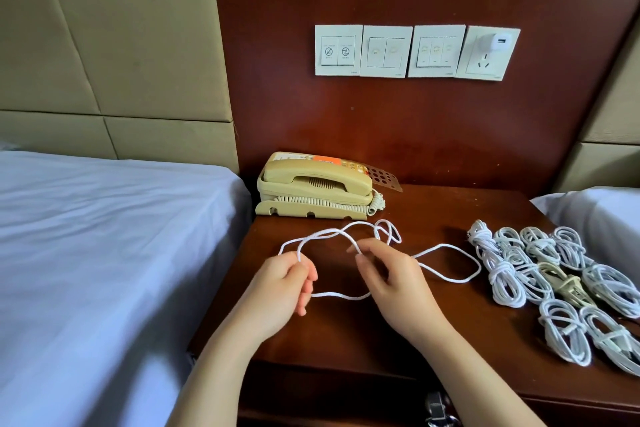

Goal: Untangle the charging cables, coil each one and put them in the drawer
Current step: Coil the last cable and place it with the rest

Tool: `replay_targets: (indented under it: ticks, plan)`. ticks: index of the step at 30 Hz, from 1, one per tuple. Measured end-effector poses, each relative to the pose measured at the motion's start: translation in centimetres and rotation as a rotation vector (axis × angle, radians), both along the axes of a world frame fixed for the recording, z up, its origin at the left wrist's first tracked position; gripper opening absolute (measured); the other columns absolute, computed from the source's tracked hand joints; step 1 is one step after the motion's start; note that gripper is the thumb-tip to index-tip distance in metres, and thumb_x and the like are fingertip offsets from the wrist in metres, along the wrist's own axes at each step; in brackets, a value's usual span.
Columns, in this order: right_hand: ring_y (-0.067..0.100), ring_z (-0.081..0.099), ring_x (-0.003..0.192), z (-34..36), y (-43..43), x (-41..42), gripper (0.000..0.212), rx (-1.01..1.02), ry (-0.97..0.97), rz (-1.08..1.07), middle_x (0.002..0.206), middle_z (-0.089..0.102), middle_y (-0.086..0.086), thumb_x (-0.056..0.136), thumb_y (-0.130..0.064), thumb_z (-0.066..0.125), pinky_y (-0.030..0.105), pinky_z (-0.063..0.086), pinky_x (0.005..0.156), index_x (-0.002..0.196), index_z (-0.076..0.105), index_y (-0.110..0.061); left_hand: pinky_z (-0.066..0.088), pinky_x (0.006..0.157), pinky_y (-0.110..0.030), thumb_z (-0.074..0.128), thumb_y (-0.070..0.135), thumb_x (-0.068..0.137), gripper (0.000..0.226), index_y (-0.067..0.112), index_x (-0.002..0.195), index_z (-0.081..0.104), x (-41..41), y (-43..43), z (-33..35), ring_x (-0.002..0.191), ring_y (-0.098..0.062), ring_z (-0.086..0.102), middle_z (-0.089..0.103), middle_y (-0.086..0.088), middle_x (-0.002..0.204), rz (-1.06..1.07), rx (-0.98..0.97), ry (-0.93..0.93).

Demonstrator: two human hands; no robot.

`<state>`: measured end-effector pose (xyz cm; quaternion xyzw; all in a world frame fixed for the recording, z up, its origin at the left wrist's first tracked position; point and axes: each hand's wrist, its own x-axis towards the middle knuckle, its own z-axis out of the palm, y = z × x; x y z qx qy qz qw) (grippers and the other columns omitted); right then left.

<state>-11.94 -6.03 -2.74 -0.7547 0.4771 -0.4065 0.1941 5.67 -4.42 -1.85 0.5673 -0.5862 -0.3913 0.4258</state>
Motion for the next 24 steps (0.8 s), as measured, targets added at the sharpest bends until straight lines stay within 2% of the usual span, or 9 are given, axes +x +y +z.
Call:
replay_targets:
  ticks: [4,7,10,13,15,17,21,24]
  plan:
    - [0.009,0.058,0.070,0.6,0.0,0.8,0.016,-0.027,0.156,0.039,0.078,0.062,-0.011,0.098,-0.019,0.047,0.026,0.047,0.063,0.103,0.059,-0.028,0.038,0.049,-0.024,0.036,0.010,0.097,0.034,0.010,0.065,0.047,-0.4,0.5,0.2,0.043,-0.010,0.040,0.045,-0.002,0.056,-0.005,0.061,0.116]
    - [0.009,0.059,0.075,0.9,-0.7,1.5,0.016,-0.013,0.220,0.051,0.083,0.064,-0.009,0.098,-0.022,0.048,0.029,0.049,0.068,0.102,0.063,-0.023,0.025,0.044,-0.024,0.036,0.019,0.101,0.042,0.016,0.060,0.032,-0.4,0.9,0.6,0.043,-0.010,0.023,0.025,0.003,0.053,-0.017,0.125,0.372]
    - [0.007,0.058,0.072,1.1,-1.4,2.3,0.015,-0.038,0.250,0.055,0.080,0.064,-0.011,0.097,-0.023,0.050,0.023,0.047,0.064,0.097,0.065,-0.025,0.020,0.039,-0.020,0.032,0.023,0.102,0.043,0.020,0.060,0.024,0.0,1.2,1.3,0.041,-0.007,0.014,0.016,0.005,0.053,-0.087,0.174,0.571]
    - [0.006,0.056,0.070,1.0,-1.5,2.9,0.015,0.000,0.294,0.159,0.075,0.062,-0.012,0.096,-0.025,0.052,0.018,0.042,0.061,0.086,0.063,-0.028,0.021,0.035,-0.015,0.032,0.031,0.101,0.054,0.019,0.048,0.030,-0.1,0.6,1.8,0.036,-0.006,0.015,0.016,0.006,0.046,-0.086,0.157,0.762]
    - [0.011,0.057,0.071,0.8,-1.2,3.1,0.019,0.028,0.346,0.249,0.078,0.065,-0.006,0.096,-0.031,0.051,0.027,0.047,0.064,0.085,0.064,-0.024,0.022,0.032,-0.014,0.029,0.033,0.102,0.060,0.018,0.044,0.033,-0.2,-0.1,2.0,0.032,-0.006,0.018,0.019,0.006,0.042,-0.054,0.161,0.901]
    - [0.015,0.053,0.068,0.8,-0.6,3.2,0.025,0.011,0.405,0.312,0.074,0.062,-0.001,0.097,-0.035,0.048,0.034,0.046,0.064,0.084,0.061,-0.019,0.021,0.030,-0.014,0.028,0.032,0.102,0.056,0.016,0.049,0.031,-0.2,-1.0,1.9,0.030,-0.005,0.019,0.021,0.007,0.040,0.019,0.167,1.013]
    - [0.016,0.039,0.059,1.7,0.6,3.2,0.033,-0.036,0.473,0.369,0.056,0.042,-0.003,0.097,-0.036,0.047,0.026,0.030,0.053,0.069,0.046,-0.018,0.020,0.033,-0.017,0.027,0.031,0.104,0.052,0.013,0.054,0.030,0.0,-2.6,1.2,0.029,-0.006,0.017,0.020,0.006,0.040,0.160,0.172,1.042]
    - [0.017,0.043,0.063,2.7,0.9,3.0,0.028,-0.011,0.384,0.416,0.063,0.049,-0.002,0.096,-0.030,0.049,0.029,0.036,0.058,0.073,0.055,-0.016,0.032,0.036,-0.018,0.027,0.023,0.104,0.049,0.010,0.057,0.034,-0.5,-3.0,0.8,0.031,-0.007,0.025,0.026,0.006,0.039,0.173,0.064,0.954]
